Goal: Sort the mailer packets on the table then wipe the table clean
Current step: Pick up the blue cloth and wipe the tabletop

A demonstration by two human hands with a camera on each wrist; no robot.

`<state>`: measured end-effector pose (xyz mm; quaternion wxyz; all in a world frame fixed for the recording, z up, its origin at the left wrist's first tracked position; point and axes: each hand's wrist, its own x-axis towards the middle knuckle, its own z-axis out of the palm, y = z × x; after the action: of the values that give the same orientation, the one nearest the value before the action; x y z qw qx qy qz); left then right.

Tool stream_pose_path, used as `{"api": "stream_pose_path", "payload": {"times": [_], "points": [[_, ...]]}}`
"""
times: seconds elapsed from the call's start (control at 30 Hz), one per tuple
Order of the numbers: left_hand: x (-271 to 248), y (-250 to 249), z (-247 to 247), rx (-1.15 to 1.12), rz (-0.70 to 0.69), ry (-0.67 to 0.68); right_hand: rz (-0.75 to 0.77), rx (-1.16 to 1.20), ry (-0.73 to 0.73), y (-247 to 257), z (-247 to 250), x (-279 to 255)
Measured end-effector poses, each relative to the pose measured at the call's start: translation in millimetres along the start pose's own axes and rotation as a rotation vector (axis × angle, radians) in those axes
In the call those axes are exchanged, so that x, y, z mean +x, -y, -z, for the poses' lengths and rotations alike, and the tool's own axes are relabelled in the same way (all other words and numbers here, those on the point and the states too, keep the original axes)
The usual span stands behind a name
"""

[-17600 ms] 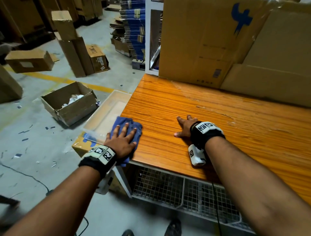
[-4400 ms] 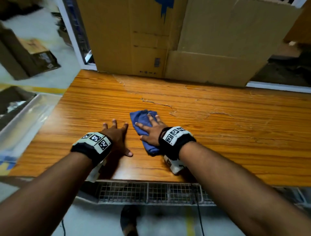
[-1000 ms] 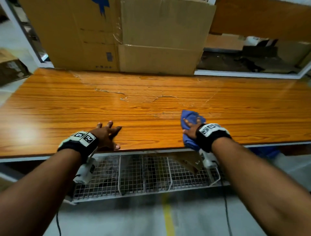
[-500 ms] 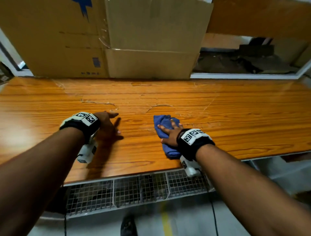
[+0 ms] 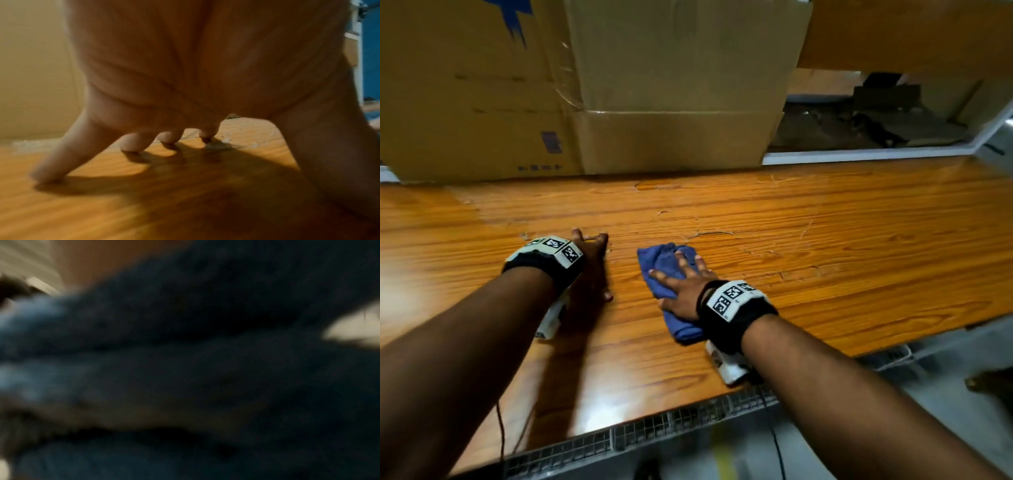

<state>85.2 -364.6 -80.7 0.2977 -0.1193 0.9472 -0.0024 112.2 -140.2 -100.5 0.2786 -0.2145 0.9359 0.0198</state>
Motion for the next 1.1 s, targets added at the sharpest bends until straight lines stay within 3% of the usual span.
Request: {"api": "stream_pose_path", "payload": {"times": [0.07,0.17,0.27,0.33,0.5,0.57,0.67,0.77,0.83,0.9,1.1], "points": [[8,1,-1,-0.053,-0.008,0.036,-0.103,-0.010,-0.021,-49,5,3],[12,6,-1,0.012,-0.018,0.042,-0.379,0.033,-0.032,-132,16,-1],[7,2,0,0.031,-0.015,0.064,-0.506,0.093,-0.004,-155,23,10],[2,-2,1,0.013,0.007,0.064,-0.442,0.080,-0.014,-124,25,26],[3,1,-2,0.035,0.021,0.058,-0.004,-0.030,-0.008,-8,10,46],[3,1,-1,0.037,0.020,0.049,0.055,-0.086,0.009,1,13,41],[6,5,0,0.008,0.010,0.080,-0.006,-0.098,0.000,-50,27,49],[16,12,-3,-0.005,-0.024,0.102,-0.284,-0.011,-0.047,-124,42,56],[16,11,-4,-0.017,-0.026,0.099,-0.413,0.039,-0.027,-141,49,53],[11,9,-3,-0.022,-0.015,0.100,-0.386,-0.010,-0.014,-126,56,54],[13,6,-4,-0.015,0.013,0.093,-0.059,-0.018,-0.029,-29,42,75]]}}
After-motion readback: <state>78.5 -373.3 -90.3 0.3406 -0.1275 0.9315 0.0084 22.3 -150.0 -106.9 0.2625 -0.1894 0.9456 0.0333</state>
